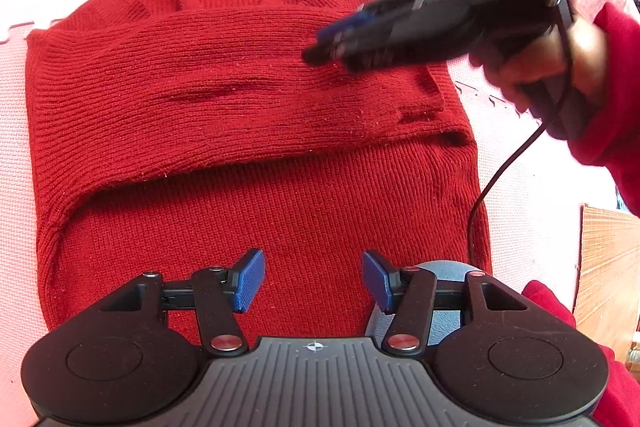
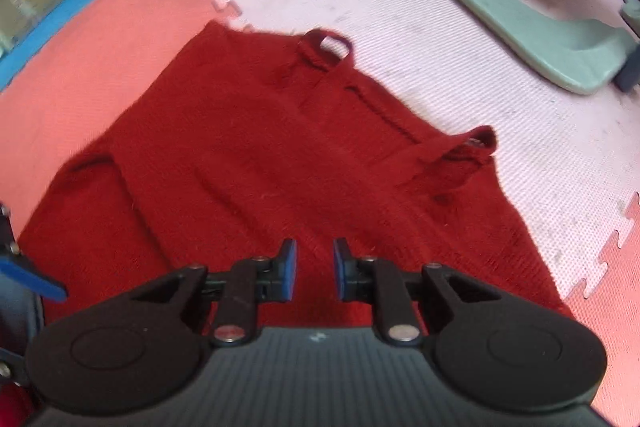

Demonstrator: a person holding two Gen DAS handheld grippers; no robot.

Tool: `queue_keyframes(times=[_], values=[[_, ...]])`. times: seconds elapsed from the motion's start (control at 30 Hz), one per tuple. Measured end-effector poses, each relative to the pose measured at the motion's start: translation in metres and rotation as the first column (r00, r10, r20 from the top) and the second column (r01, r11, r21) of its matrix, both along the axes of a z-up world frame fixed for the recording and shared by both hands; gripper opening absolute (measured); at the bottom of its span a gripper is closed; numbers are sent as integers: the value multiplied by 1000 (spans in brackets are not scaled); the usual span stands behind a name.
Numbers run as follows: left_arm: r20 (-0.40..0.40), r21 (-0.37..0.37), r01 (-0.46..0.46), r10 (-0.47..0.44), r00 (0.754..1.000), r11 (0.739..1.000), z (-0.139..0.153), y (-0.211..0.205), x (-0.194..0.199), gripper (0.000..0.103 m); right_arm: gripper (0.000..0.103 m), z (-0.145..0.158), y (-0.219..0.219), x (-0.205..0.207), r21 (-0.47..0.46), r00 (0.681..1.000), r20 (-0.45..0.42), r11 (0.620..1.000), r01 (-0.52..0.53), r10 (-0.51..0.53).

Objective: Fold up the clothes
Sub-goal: 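Smooth the folded sleeve near the shoulder with the right gripper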

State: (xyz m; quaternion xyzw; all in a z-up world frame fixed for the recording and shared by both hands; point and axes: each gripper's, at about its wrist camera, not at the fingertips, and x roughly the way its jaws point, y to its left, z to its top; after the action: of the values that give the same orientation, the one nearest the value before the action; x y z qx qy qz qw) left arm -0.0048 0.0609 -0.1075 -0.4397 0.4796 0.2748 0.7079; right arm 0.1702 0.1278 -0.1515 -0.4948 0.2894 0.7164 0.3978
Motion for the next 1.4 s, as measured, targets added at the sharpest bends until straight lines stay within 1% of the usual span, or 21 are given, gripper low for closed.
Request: queue_keyframes(times=[0.07,0.23,0.3,0.4,0.47,0.53,0.57,0.6,0.67,0.7,0.77,0.83,0.87,0.93,1.03,1.1,1.13,1.17,1.27,1.33,1.4], values=[[-4,2,6,-6,1000,1000,1,-2,0,56,18,-14,-4,9,-36,999,37,999,14,-12],[-6,-14,8,-8,1000,1000,-1,-3,-2,56,15,-20,-13,56,-79,998,30,995,56,-54],[-8,-13,16,-16,1000,1000,-1,-4,0,56,15,-18,-15,71,-77,996,59,994,72,-67],[-8,-13,25,-25,1000,1000,-1,-4,2,56,14,-12,-15,86,-97,994,52,990,101,-96],[-10,-15,28,-28,1000,999,-1,-4,3,56,18,-4,-14,86,-109,993,53,988,110,-104],[-12,-17,30,-31,999,999,-1,-4,4,56,18,6,-14,90,-118,992,1,985,123,-124],[-13,-18,32,-32,999,999,-2,-5,5,56,18,11,-14,95,-107,988,-28,983,148,-152],[-14,-18,34,-34,999,999,-2,-5,6,56,19,15,-14,100,-84,982,-37,979,183,-187],[-15,-20,39,-39,999,999,-3,-5,8,56,19,21,-13,107,-16,968,-28,969,248,-248],[-15,-20,42,-43,999,999,-3,-6,9,56,18,23,-12,107,9,967,-35,967,253,-252],[-15,-21,48,-49,999,999,-3,-8,11,56,18,21,-9,99,43,976,-45,976,216,-214],[-17,-23,55,-55,998,998,-3,-9,13,56,18,11,-2,86,52,985,-37,984,169,-167],[-19,-22,57,-58,998,998,-3,-10,14,56,17,4,1,80,50,989,-31,988,149,-148],[-21,-20,60,-61,998,998,-1,-10,14,56,15,-10,7,72,48,991,-10,990,131,-130],[-23,-19,59,-60,998,998,1,-10,13,56,15,-22,9,70,95,991,56,988,118,-124],[-24,-20,59,-59,998,998,1,-9,13,56,16,-19,9,75,105,989,56,986,130,-137],[-26,-20,58,-58,998,998,0,-9,12,56,23,-18,10,78,109,987,63,984,141,-148],[-25,-20,56,-57,998,998,0,-9,12,56,25,-18,10,82,103,985,60,982,156,-163],[-21,-21,51,-52,998,998,0,-9,10,57,25,-12,11,92,82,979,20,976,200,-203],[-20,-21,50,-50,999,999,0,-9,10,56,25,-1,7,97,108,971,-22,965,239,-238],[-20,-23,53,-53,998,998,-1,-9,10,56,25,2,5,96,127,969,-32,961,246,-244]])
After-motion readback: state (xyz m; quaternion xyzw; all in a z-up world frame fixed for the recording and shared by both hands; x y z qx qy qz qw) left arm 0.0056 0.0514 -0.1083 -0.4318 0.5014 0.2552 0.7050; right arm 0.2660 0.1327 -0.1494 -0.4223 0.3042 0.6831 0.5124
